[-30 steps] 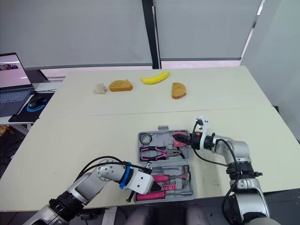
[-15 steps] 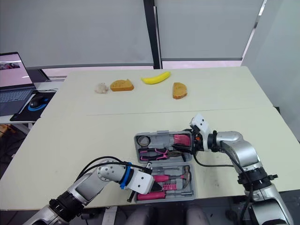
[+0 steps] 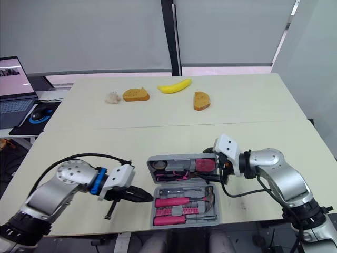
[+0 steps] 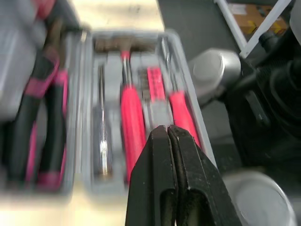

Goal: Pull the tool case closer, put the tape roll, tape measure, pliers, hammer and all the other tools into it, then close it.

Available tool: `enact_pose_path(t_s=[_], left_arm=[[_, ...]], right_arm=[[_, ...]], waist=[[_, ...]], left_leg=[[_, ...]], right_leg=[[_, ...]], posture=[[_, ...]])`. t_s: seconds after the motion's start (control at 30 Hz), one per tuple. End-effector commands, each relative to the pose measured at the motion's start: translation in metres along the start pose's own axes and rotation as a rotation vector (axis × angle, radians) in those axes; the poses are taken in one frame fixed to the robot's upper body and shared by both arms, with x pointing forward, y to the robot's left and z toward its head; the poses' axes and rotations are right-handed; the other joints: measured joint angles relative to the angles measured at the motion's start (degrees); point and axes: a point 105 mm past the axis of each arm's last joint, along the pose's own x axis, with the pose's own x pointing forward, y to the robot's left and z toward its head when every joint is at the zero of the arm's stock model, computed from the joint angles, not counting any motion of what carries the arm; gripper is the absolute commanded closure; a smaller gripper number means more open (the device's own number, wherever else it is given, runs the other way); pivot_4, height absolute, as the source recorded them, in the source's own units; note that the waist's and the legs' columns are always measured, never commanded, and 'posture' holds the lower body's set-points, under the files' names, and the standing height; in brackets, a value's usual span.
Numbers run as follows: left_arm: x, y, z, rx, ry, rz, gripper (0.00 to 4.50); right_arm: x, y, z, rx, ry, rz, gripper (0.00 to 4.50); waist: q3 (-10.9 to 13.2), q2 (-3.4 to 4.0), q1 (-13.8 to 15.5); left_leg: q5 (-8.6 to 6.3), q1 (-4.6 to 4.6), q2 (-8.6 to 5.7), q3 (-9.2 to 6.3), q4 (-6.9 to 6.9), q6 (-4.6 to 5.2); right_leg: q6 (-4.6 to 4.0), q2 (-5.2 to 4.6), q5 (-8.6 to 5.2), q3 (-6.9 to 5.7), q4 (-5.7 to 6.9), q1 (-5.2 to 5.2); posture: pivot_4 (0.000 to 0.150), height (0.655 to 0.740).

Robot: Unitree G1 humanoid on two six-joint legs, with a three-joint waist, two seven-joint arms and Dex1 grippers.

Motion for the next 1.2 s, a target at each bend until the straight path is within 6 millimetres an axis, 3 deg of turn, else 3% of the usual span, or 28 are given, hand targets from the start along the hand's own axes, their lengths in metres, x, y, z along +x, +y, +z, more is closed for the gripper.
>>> enact_pose_path(t_s=[0.03, 0.23, 0.4, 0.6, 0.77, 0.83, 1.07, 1.2], left_arm=[[-0.026, 0.001, -0.027, -0.051, 0.087, 0.07, 4.5], [-0.048, 0.017, -0.055, -0.126, 0.125, 0.288, 4.5], [-0.049, 0.015, -0.059, -0.122, 0.112, 0.35, 4.5], [-0.052, 0.019, -0.049, -0.118, 0.068, 0.442, 4.5], [-0.075, 0.018, -0.026, -0.034, 0.032, 0.504, 4.5], [-0.082, 0.017, -0.026, 0.012, 0.101, 0.542, 4.5], [-0.083, -0.004, -0.02, 0.126, 0.197, 0.498, 4.5], [-0.08, -0.001, -0.024, 0.142, 0.188, 0.516, 4.5]], right_arm=[[-0.014, 0.017, 0.01, -0.096, 0.018, 0.032, 0.02], [-0.052, 0.053, 0.0, -0.163, 0.191, 0.136, 0.02], [-0.078, 0.061, -0.006, -0.135, 0.298, 0.159, 0.02], [-0.087, 0.058, -0.005, -0.139, 0.298, 0.099, 0.02], [-0.102, 0.051, 0.0, -0.177, 0.286, 0.073, 0.02], [-0.109, 0.049, 0.007, -0.176, 0.251, 0.071, 0.02], [-0.138, 0.041, -0.003, -0.278, 0.368, 0.153, 0.02], [-0.142, 0.033, -0.008, -0.32, 0.394, 0.162, 0.02]], waist=[[0.06, -0.02, 0.17], [0.21, -0.06, 1.67], [0.25, -0.15, 1.84], [0.27, -0.19, 1.84], [0.31, -0.23, 1.85], [0.31, -0.23, 1.85], [0.34, -0.21, 1.86], [0.34, -0.21, 1.94]], left_leg=[[0.0, -0.01, 0.0, -0.01, 0.0, 0.0], [-0.02, -0.03, 0.02, -0.01, 0.03, 0.01], [-0.03, -0.04, 0.07, 0.02, 0.05, 0.02], [-0.04, -0.07, 0.18, 0.09, 0.03, 0.01], [-0.04, -0.11, 0.18, 0.14, 0.03, 0.01], [-0.05, -0.12, 0.19, 0.16, 0.03, 0.0], [-0.08, -0.11, 0.2, 0.31, 0.01, 0.04], [-0.08, -0.09, 0.29, 0.34, 0.01, 0.04]], right_leg=[[0.0, 0.0, 0.0, -0.01, -0.01, -0.01], [0.01, -0.09, -0.01, -0.15, -0.08, -0.08], [0.01, -0.12, 0.0, -0.16, -0.12, 0.0], [0.01, -0.09, 0.0, -0.17, -0.1, 0.06], [0.0, -0.1, -0.01, -0.15, -0.11, 0.03], [0.0, -0.1, -0.01, -0.14, -0.13, 0.03], [-0.02, -0.11, -0.01, -0.05, -0.17, 0.04], [-0.13, -0.1, -0.07, -0.11, -0.17, 0.04]], posture=[[0.15, 0.74], [0.15, 0.74], [0.15, 0.74], [0.15, 0.74], [0.15, 0.74], [0.15, 0.74], [0.15, 0.74], [0.15, 0.74]])
